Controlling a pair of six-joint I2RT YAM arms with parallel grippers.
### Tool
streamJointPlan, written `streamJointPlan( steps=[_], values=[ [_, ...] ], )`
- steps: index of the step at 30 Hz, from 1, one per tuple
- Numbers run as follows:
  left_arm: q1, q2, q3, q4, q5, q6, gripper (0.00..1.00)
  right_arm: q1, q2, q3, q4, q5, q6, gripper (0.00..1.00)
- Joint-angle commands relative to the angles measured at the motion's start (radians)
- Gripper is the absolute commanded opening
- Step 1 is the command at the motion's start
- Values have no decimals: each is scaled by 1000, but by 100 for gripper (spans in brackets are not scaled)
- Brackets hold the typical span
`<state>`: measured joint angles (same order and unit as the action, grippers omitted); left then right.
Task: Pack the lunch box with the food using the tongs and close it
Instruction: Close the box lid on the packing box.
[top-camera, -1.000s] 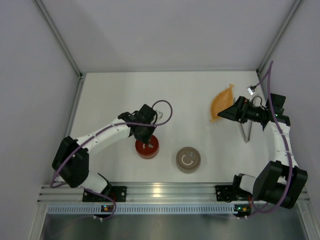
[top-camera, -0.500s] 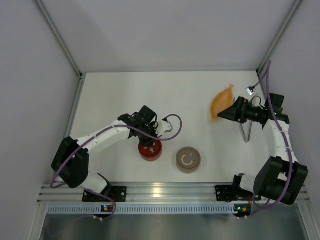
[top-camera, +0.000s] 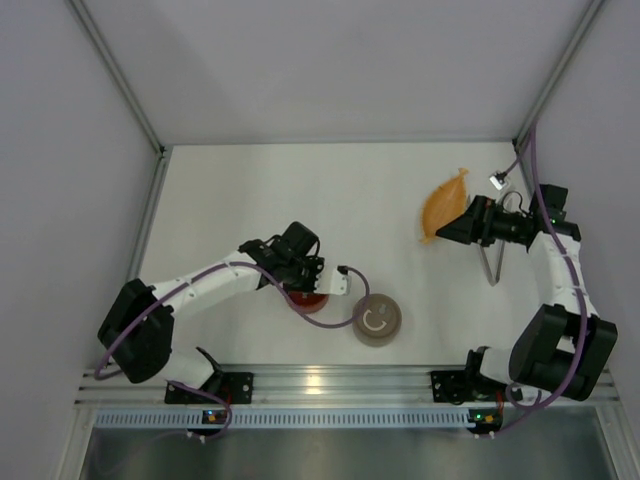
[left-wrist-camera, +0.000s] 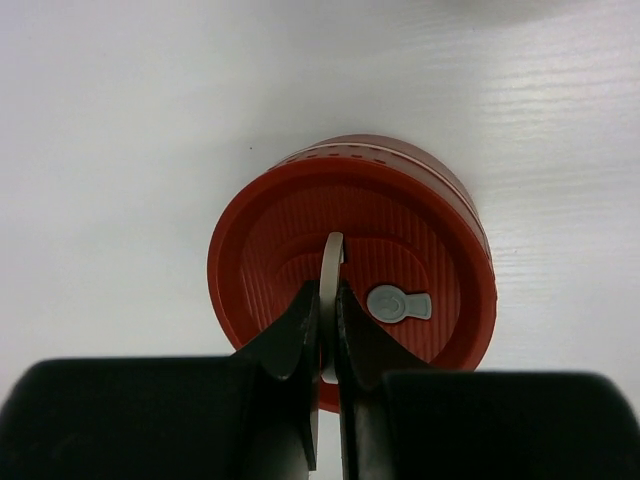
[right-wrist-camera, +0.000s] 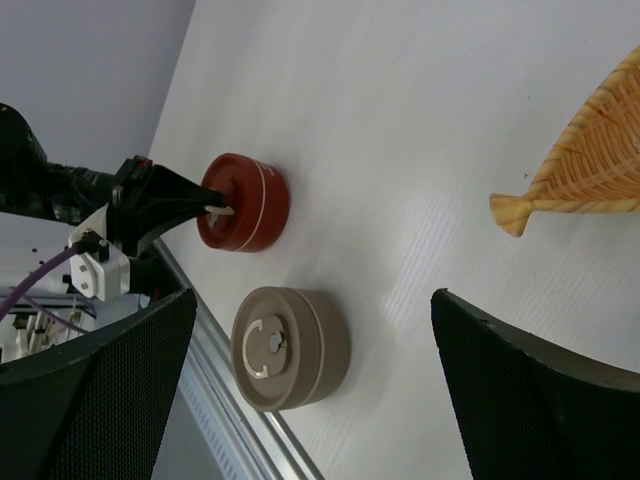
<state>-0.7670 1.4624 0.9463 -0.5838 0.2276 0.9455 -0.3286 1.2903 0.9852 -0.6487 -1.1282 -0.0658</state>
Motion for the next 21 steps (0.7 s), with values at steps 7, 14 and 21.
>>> streamJointPlan(
  steps=[7,14,21],
  values=[
    [-178,72,-46,-318,68,109,0,-24,0,55,-141,-30,-166,99],
    [-313,61,-52,-353,87,-6,0,-29,-11,75,-180,-38,-198,99],
    [-351,21,-57,-360,82,-76,10,-30,-11,76,-190,-47,-203,99]
  ],
)
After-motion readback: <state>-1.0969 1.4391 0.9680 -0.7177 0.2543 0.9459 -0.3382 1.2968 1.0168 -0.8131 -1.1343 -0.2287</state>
